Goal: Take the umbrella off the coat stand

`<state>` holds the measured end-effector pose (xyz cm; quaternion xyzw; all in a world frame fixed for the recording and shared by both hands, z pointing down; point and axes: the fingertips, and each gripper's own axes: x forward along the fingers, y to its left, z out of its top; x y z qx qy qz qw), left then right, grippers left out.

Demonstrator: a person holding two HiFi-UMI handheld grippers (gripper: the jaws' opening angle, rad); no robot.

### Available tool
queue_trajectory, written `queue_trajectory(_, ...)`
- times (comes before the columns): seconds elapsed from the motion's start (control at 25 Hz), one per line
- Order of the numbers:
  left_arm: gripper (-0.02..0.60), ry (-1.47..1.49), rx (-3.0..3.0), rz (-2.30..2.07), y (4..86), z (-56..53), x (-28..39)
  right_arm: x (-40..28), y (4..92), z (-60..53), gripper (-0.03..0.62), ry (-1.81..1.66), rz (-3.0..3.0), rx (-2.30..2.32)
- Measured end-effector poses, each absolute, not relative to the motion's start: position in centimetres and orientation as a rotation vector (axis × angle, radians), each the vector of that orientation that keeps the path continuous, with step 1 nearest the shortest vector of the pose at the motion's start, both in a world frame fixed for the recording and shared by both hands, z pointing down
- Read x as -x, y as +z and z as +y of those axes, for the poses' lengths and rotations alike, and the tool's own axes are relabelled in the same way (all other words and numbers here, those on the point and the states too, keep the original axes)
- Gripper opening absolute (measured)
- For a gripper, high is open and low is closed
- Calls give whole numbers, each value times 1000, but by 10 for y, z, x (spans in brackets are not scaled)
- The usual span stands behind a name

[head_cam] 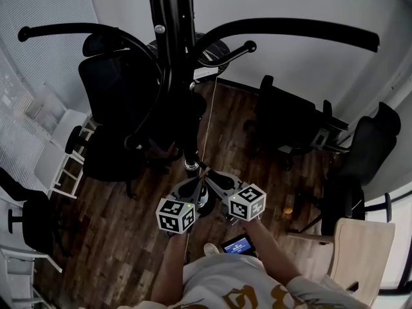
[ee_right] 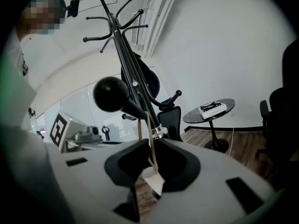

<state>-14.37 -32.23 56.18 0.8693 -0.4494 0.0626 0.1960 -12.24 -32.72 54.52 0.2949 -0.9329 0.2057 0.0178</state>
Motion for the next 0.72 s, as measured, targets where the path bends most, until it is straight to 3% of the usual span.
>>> queue_trajectory(0.56, 26, 171, -2449, -1212, 562, -320, 144, 131, 569, -334, 50, 635, -2823, -951)
queue_trajectory(0.72, 26, 146, -2439, -1213, 561, -323, 148, 135, 569, -337, 20, 624, -2819, -954)
